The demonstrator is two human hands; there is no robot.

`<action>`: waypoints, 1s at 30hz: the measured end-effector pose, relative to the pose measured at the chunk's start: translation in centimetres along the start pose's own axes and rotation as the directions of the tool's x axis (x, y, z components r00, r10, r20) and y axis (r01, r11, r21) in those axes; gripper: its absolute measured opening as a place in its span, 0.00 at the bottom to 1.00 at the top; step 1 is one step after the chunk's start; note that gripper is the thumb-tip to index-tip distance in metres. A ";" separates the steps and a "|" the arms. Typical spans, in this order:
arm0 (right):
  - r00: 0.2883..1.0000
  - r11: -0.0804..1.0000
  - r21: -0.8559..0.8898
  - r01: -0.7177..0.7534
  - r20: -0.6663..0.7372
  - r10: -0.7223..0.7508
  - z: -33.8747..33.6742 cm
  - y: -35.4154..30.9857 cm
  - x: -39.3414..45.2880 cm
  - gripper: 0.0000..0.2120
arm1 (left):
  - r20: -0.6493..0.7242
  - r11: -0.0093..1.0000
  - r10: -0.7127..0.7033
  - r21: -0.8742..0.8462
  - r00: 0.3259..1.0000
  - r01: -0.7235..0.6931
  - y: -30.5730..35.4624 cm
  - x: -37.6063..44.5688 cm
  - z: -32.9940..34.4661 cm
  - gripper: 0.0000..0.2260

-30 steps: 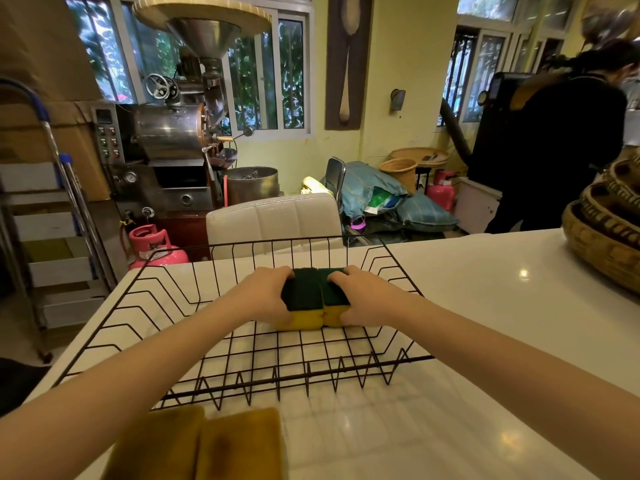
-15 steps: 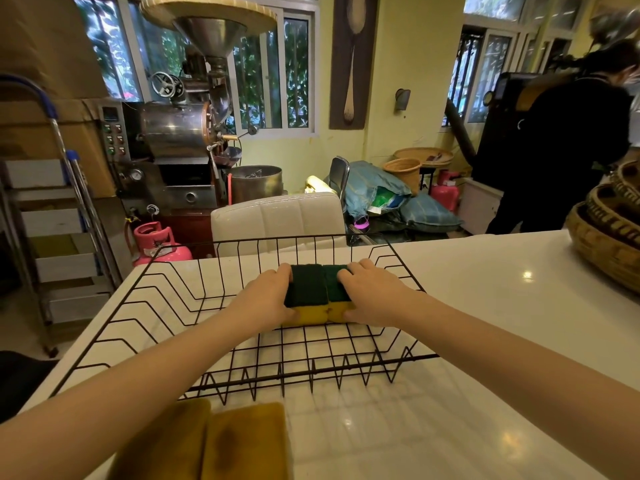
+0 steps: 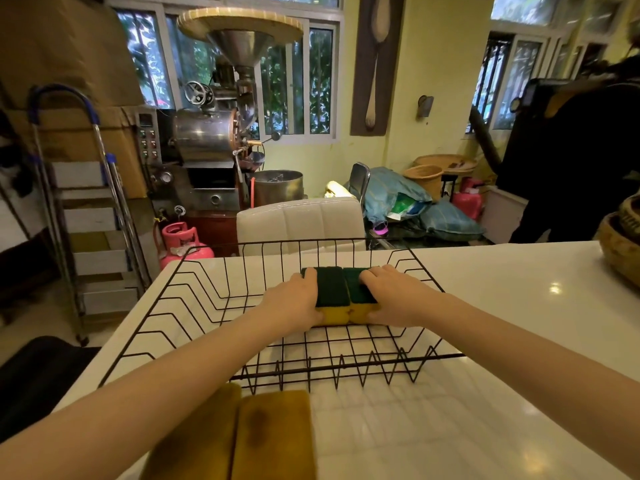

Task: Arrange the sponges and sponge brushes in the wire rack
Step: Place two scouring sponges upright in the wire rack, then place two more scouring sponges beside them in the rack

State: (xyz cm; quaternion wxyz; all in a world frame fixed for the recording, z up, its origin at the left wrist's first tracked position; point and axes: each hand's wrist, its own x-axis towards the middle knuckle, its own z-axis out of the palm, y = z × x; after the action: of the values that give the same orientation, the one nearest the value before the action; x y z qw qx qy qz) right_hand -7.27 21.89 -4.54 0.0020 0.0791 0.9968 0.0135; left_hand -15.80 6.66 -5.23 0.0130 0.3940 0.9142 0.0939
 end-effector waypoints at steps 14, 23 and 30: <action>0.896 0.839 0.478 0.260 -0.443 -0.025 -5.1 -5.7 -7.6 0.30 | -0.024 0.941 0.216 -0.262 0.976 -0.215 -2.9 -11.5 -8.5 0.35; 0.869 0.721 0.513 0.466 -0.418 -0.265 -0.9 -12.5 -14.3 0.29 | -0.162 0.891 0.320 -0.283 0.934 -0.354 -4.8 -20.4 -5.7 0.34; 0.929 0.777 0.510 0.369 -0.210 -0.304 0.9 -13.2 -14.0 0.31 | -0.230 0.900 0.301 -0.253 0.926 -0.356 -5.6 -22.5 -3.3 0.28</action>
State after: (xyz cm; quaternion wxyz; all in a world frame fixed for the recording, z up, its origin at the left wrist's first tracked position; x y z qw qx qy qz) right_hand 4.49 6.63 -5.79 -0.0760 -0.1039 0.9558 -0.2644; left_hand -4.66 -13.90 -4.15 -0.0303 0.5264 0.8077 0.2638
